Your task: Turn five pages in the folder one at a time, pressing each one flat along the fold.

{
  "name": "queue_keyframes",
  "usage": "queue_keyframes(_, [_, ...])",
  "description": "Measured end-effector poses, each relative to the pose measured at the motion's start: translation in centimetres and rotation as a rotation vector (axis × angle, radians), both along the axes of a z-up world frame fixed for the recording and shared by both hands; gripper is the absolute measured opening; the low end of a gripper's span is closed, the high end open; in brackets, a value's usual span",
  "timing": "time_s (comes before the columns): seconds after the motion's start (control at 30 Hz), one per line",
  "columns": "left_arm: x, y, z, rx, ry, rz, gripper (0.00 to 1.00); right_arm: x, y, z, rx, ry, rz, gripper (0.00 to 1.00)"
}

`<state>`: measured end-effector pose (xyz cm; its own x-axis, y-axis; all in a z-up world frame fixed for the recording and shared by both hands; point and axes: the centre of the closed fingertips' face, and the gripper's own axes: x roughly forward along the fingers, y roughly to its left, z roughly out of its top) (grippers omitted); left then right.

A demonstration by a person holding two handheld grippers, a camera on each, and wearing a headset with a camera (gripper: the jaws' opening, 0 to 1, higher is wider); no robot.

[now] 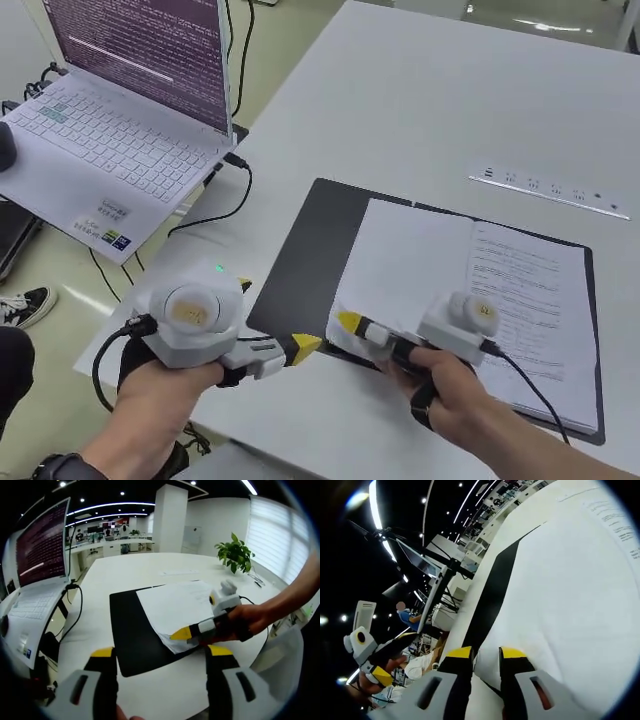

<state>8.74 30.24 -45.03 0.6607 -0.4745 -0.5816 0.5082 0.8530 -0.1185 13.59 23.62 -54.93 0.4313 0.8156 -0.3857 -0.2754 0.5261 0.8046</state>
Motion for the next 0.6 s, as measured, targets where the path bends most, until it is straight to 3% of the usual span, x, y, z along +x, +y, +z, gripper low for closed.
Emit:
queue_keyframes(0.13, [0.2,-0.4,-0.9,0.003,0.03,-0.018,0.72,-0.4,0.4,0.8,0.023,-0.012,0.019,0.3])
queue_keyframes(0.33, [0.5,-1.1,-1.3,-0.003,0.048,-0.044,0.69,-1.0,0.6,2.3,0.043,-0.034,0.041,0.43])
queue_keyframes(0.47, [0.8,-2.1,-1.5,-0.033,0.06,-0.084,0.62,-1.0,-0.3,2.9,0.033,-0.059,0.044,0.46])
queue_keyframes(0.6, [1.2,-3.2,-1.6,-0.034,0.053,-0.129,0.51,-0.7,-2.0,3.9,0.025,-0.092,0.014,0.45])
